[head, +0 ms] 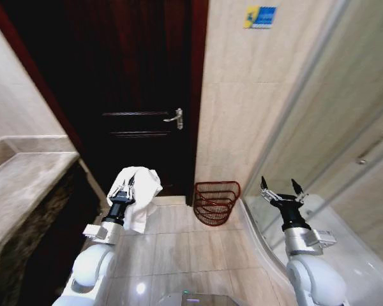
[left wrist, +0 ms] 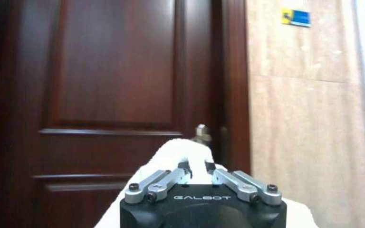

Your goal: Discard the used towel into the hamper.

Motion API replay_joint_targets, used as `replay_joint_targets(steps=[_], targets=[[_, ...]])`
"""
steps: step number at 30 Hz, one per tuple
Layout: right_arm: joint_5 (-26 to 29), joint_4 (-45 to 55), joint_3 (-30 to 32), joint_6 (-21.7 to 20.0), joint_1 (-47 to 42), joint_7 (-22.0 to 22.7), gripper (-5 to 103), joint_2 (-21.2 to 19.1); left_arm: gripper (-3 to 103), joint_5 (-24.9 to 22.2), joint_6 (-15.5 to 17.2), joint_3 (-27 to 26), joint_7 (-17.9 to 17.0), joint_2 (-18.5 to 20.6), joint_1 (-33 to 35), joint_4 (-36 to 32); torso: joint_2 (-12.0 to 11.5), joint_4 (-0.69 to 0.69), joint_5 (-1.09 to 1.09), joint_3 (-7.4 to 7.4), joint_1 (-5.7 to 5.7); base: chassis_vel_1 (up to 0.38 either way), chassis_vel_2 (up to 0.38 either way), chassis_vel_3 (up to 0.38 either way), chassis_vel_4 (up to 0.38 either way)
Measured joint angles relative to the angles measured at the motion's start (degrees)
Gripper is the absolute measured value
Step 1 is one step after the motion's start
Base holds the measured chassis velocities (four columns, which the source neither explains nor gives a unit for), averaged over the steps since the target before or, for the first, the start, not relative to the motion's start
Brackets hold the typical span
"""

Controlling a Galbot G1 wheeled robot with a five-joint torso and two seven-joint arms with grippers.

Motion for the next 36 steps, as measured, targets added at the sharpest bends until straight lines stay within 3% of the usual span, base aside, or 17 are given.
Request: replay_joint_targets(steps=[36], targets=[[0.85, -3.62, 0.55, 0.7, 0.79, -0.03, 100, -0.69, 7, 0.28, -1.85, 0.63, 1.99, -1.19, -2.97, 5.06, 0.0, 0.01, 0.0, 0.0, 0.0, -0.092, -0.096, -0.093, -0.09]])
